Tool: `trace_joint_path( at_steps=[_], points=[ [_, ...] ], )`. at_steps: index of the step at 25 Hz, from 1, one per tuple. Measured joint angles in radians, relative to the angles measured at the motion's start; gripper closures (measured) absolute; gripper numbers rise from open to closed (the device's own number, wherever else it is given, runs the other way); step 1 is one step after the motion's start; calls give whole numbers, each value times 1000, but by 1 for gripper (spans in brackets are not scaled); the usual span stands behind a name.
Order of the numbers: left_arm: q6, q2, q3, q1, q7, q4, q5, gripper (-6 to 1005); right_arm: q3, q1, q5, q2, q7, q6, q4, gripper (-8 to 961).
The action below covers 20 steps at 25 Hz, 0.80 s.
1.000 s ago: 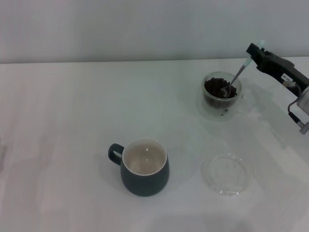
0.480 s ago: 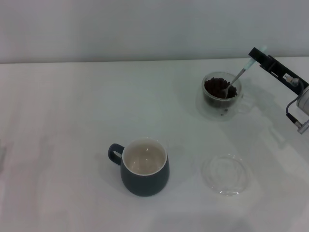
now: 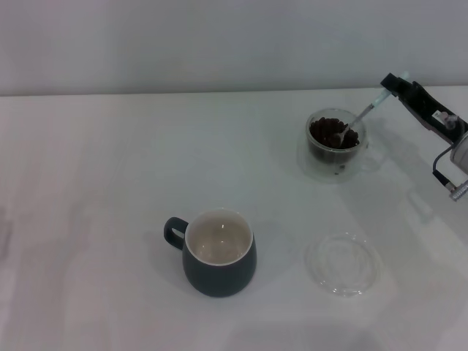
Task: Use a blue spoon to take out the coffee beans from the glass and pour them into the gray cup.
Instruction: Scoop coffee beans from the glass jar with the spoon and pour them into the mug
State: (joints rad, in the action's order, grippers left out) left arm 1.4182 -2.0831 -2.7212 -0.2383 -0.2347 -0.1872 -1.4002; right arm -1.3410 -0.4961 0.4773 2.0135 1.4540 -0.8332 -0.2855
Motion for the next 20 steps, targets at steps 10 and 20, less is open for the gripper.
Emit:
trace_joint_path(
  at_steps=[10,20],
  points=[
    [2,0,0,1,0,0,1,255,0,-1,-26,1,112,21,11,807],
    [2,0,0,4,0,4,1,255,-1,6,-116,3,184,13,35,807]
  ],
)
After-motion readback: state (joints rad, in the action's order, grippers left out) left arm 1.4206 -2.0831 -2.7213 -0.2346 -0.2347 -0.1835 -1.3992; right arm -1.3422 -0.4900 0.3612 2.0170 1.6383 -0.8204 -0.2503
